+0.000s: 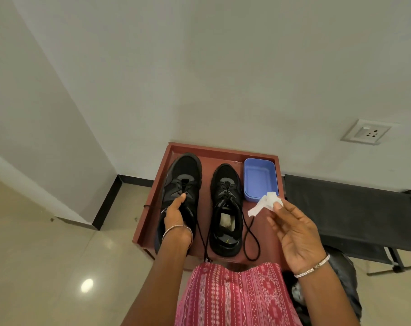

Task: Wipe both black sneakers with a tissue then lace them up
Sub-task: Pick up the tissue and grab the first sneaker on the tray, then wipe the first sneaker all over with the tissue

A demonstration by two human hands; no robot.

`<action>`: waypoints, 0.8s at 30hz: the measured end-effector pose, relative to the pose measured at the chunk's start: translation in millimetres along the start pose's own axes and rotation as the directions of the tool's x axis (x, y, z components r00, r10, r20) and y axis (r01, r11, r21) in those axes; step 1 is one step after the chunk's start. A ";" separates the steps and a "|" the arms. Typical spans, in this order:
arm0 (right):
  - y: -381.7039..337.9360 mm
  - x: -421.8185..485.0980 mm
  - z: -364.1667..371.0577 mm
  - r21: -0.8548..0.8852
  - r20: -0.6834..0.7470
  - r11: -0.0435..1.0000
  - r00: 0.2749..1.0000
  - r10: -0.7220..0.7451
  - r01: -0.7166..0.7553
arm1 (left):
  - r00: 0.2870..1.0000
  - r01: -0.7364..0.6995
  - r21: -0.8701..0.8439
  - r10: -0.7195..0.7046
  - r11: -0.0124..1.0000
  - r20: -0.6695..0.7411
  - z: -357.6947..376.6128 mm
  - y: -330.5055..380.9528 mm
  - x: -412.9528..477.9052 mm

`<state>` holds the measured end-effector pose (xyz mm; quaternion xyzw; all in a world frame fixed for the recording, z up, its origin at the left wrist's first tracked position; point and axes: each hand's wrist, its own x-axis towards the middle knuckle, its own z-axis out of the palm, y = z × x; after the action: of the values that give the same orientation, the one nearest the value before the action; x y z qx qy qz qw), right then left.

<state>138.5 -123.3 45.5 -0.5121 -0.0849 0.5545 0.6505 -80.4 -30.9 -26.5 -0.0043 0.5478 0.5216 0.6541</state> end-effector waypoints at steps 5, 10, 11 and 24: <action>-16.0 -41.9 8.3 0.032 0.072 0.999 0.996 -0.044 0.041 | 0.983 -0.074 -0.128 0.094 0.989 0.158 -6.1 18.6 -77.3; -31.8 -95.0 15.2 -0.072 0.112 0.980 0.977 -0.179 0.188 | 0.932 -0.053 -0.208 0.123 0.977 0.341 2.3 31.4 -168.1; -35.5 -106.8 17.7 -0.100 0.108 0.966 0.968 -0.229 0.239 | 0.916 -0.044 -0.217 0.126 0.975 0.382 5.1 31.9 -185.3; -65.7 -236.5 54.3 -0.445 0.372 0.211 0.394 -0.841 0.870 | 0.731 0.000 -0.232 0.158 0.973 0.664 -5.1 19.7 -314.7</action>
<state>55.7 -274.2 228.7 -0.5353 -0.5317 0.0601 0.6535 -52.2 -238.0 209.6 0.1383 0.2116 0.5711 0.7810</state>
